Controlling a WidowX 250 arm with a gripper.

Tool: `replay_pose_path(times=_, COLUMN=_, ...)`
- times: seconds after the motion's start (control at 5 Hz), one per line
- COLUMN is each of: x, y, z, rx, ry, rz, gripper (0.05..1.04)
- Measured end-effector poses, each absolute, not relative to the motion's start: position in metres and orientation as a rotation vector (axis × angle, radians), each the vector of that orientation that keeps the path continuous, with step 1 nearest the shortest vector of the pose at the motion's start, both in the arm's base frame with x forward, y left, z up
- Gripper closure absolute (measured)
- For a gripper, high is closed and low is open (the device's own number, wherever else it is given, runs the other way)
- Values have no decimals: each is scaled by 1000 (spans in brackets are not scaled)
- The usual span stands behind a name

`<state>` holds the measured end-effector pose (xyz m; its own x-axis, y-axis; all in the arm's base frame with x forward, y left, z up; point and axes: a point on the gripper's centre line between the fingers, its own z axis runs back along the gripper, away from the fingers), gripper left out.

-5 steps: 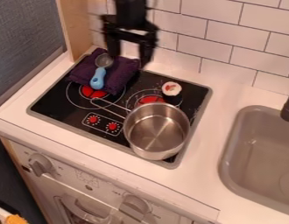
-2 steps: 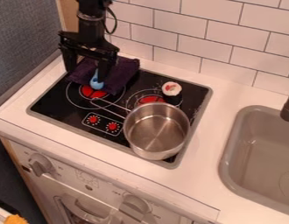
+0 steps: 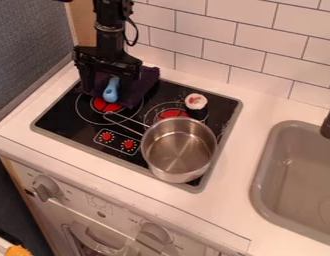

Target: Move the blue spoon from the top of the purple cloth to the bottom part of the stove

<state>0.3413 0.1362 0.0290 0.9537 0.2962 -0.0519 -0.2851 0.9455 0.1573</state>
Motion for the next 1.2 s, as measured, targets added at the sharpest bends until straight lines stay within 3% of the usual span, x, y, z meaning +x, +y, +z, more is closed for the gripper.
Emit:
replay_pose_path(times=0.4, x=342, y=135, z=26, rx=139, ry=64, rz=295, gripper=710)
replay_pose_path(times=0.8, x=328, y=137, z=40, rx=110, ry=20, rz=289, gripper=733)
replay_pose_path(times=1.0, x=309, y=139, z=60, rx=126, ry=14, rz=292, gripper=733)
replay_pose_path(times=1.2, x=282, y=139, z=56, rx=98, ry=34, rz=314, gripper=732)
